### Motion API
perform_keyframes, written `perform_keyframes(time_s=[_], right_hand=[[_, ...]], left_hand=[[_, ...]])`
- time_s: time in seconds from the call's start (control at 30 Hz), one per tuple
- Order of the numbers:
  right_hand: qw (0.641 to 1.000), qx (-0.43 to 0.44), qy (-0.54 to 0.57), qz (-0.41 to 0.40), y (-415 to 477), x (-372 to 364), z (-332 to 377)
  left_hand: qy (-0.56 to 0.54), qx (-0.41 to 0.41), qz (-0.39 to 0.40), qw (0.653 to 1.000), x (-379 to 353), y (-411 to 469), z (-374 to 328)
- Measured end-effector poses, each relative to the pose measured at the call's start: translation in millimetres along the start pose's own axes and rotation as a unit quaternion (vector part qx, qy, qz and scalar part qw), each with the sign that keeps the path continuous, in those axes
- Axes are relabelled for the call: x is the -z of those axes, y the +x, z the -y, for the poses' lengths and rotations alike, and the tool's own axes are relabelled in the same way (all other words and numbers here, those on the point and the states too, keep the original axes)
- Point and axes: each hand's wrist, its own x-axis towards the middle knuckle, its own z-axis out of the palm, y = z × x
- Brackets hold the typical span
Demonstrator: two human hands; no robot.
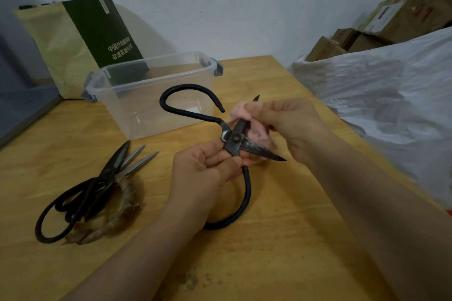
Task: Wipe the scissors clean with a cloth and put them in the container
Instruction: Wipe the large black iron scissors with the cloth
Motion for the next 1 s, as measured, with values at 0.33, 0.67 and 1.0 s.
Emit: perform_keyframes(time_s=[0.33, 0.67, 1.0], right_hand=[[0.998, 0.043, 0.047, -0.028, 0.1, -5.7, 3.7], [0.998, 0.030, 0.032, -0.050, 3.6, -12.1, 3.0], [0.977, 0.049, 0.108, -0.175, 21.2, 14.6, 5.2]], left_hand=[[0.004, -0.003, 0.000, 1.000, -0.6, -1.3, -1.3], [-0.009, 0.001, -0.016, 1.000, -1.8, 0.4, -1.9], [0.008, 0.000, -0.001, 1.000, -2.7, -1.9, -2.8]])
